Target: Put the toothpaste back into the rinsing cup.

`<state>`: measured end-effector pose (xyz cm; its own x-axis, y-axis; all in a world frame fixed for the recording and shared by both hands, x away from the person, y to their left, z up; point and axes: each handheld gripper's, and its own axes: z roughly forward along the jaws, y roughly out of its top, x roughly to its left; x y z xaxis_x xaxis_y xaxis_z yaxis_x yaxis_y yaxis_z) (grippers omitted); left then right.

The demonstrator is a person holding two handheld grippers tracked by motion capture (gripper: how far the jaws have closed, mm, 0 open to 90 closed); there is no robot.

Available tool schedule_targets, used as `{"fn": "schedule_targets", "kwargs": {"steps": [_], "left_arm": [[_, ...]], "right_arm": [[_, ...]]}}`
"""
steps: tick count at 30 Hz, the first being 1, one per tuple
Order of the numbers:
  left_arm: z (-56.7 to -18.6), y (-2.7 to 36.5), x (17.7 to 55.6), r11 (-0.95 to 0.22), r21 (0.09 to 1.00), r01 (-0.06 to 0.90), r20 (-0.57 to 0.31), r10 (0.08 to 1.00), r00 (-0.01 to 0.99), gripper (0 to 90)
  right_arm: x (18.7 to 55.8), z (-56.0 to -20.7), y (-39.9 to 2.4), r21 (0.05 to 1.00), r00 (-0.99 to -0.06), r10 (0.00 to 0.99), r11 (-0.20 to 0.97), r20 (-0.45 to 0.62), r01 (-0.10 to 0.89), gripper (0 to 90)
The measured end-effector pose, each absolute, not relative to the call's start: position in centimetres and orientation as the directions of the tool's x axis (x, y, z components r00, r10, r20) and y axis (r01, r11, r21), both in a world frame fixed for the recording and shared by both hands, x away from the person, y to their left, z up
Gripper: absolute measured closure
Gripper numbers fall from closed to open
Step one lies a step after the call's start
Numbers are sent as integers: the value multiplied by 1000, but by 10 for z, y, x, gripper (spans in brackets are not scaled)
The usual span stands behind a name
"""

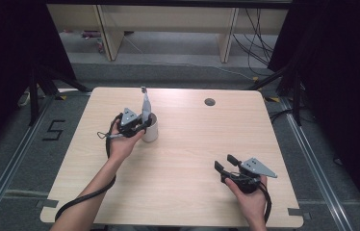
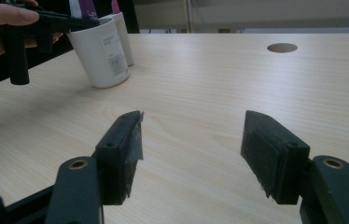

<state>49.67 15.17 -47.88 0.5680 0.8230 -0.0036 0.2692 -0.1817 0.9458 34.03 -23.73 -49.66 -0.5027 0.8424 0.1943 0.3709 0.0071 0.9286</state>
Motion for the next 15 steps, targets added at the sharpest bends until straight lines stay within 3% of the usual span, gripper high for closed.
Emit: {"fn": "schedule_targets", "kwargs": {"steps": [15], "left_arm": [[-477,152,495,-208,938,276,16,824,566,691]], "right_arm": [[342,-497,-236,931,-515,838,23,180,364,386]]}}
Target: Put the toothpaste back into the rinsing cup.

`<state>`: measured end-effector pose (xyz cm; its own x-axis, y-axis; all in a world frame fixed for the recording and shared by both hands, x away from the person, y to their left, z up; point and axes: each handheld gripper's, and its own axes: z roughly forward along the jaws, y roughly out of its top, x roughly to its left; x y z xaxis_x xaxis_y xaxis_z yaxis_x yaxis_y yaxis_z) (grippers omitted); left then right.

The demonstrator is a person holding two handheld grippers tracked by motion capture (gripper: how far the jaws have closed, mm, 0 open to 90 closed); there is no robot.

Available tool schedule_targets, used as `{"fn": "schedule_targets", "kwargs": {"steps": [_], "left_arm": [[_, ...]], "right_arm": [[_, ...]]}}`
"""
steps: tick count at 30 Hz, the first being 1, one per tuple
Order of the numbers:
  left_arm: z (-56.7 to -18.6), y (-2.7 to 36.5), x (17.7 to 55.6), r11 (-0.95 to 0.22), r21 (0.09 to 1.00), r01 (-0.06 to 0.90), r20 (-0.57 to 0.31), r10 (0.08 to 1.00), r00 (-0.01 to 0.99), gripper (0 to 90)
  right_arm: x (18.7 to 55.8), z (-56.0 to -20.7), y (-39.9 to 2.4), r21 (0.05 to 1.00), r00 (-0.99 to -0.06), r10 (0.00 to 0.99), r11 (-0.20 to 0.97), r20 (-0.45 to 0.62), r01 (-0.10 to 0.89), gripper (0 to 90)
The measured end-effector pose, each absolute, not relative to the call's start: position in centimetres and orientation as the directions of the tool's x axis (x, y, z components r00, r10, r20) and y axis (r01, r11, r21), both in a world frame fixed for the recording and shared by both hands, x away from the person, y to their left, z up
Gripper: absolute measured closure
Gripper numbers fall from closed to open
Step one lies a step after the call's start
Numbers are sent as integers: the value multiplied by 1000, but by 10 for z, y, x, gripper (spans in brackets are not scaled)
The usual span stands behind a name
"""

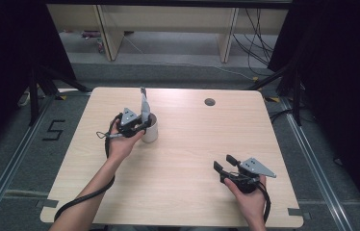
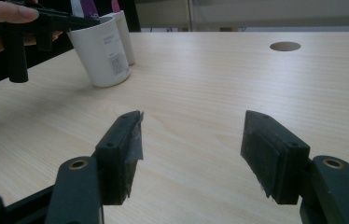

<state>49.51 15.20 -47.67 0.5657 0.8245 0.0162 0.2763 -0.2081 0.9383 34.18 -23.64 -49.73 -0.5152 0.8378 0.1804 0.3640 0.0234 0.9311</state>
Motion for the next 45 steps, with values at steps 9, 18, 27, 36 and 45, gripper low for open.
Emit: {"fn": "schedule_targets", "kwargs": {"steps": [9,18,27,36,45], "left_arm": [[-475,152,494,-199,942,270,12,825,565,656],[-466,154,490,-190,950,248,16,821,571,628],[-459,154,485,-174,958,227,14,822,569,593],[-458,155,486,-177,958,226,18,823,568,588],[-455,154,486,-162,963,216,14,827,562,515]], "right_arm": [[342,-498,-236,931,-512,841,29,174,365,385],[342,-498,-237,935,-514,843,41,156,352,386],[341,-497,-235,927,-512,839,24,184,373,386],[342,-498,-236,934,-518,839,37,163,355,386],[342,-497,-235,932,-518,838,33,171,361,385]]}}
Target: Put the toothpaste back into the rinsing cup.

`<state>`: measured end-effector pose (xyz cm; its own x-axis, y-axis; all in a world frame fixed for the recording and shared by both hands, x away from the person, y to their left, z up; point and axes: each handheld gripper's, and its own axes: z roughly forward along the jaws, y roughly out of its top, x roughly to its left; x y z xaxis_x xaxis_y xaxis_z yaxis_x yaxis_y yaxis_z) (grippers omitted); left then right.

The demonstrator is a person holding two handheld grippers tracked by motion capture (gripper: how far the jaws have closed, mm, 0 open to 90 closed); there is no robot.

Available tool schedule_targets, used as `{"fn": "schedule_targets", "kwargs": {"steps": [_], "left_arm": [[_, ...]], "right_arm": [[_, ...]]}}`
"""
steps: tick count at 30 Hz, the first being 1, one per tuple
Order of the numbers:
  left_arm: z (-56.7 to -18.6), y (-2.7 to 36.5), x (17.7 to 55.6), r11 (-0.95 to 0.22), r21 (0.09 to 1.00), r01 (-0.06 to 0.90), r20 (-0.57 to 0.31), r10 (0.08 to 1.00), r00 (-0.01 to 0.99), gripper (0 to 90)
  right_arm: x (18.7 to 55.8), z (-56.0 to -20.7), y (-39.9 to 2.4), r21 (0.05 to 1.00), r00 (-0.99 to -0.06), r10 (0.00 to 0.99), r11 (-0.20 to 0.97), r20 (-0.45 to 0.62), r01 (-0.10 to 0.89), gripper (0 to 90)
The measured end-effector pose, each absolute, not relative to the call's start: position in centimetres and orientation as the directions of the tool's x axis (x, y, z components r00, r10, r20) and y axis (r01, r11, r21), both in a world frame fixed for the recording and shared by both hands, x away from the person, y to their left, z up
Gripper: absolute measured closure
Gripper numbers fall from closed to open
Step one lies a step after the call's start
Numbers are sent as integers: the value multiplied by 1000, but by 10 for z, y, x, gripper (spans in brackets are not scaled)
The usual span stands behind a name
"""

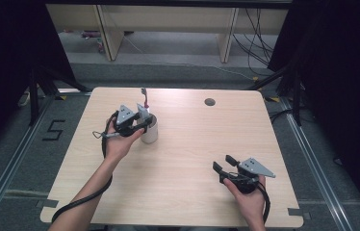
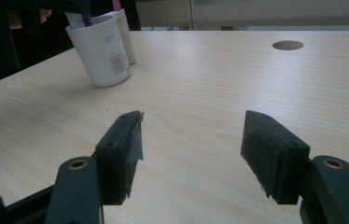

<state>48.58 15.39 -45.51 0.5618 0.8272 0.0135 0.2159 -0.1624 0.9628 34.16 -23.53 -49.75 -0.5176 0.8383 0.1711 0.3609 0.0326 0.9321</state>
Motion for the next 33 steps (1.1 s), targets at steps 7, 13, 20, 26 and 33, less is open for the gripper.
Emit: {"fn": "schedule_targets", "kwargs": {"steps": [7,13,20,26,33], "left_arm": [[-455,154,486,-165,964,210,19,827,561,526],[-455,155,485,-158,964,213,14,831,556,478],[-453,155,483,-156,967,202,18,831,556,407],[-453,156,481,-161,966,205,20,831,556,381],[-452,158,476,-165,965,203,26,833,553,363]], "right_arm": [[341,-498,-235,926,-522,833,31,185,377,386],[342,-498,-236,934,-520,840,46,156,354,385],[342,-498,-235,935,-517,842,48,152,353,385],[343,-499,-235,937,-520,839,37,161,348,385],[342,-499,-234,927,-527,830,33,183,374,384]]}}
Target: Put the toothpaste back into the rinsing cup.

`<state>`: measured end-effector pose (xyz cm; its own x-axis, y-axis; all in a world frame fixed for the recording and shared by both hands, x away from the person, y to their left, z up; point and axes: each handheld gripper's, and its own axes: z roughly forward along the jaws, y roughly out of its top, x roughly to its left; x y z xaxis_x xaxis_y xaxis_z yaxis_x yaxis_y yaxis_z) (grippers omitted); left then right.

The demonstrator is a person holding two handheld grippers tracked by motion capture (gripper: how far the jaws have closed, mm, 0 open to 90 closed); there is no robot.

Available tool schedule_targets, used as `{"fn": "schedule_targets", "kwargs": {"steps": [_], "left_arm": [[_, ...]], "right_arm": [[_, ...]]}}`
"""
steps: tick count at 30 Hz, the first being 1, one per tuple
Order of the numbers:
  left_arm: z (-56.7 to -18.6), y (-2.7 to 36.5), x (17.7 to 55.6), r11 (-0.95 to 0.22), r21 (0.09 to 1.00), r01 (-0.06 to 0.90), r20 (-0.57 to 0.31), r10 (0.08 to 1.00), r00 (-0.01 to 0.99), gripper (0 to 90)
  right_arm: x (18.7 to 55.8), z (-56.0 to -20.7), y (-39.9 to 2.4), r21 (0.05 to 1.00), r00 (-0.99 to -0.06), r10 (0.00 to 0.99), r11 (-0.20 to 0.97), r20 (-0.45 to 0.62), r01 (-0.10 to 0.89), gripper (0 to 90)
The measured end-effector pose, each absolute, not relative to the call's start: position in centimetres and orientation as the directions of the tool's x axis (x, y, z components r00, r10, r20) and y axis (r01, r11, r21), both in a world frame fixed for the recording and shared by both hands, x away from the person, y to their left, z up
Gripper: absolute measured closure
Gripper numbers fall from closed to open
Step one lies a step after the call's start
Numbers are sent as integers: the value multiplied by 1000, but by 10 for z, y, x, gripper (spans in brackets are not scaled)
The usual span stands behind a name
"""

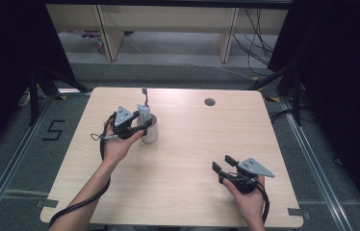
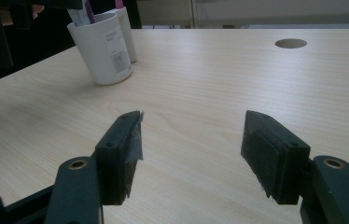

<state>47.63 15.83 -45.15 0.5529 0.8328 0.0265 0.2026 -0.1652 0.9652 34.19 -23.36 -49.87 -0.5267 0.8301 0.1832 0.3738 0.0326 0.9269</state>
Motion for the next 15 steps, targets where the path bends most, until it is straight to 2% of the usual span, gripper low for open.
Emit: {"fn": "schedule_targets", "kwargs": {"steps": [15], "left_arm": [[-445,173,450,-182,961,208,40,836,547,355]], "right_arm": [[342,-499,-233,928,-527,830,31,182,370,384]]}}
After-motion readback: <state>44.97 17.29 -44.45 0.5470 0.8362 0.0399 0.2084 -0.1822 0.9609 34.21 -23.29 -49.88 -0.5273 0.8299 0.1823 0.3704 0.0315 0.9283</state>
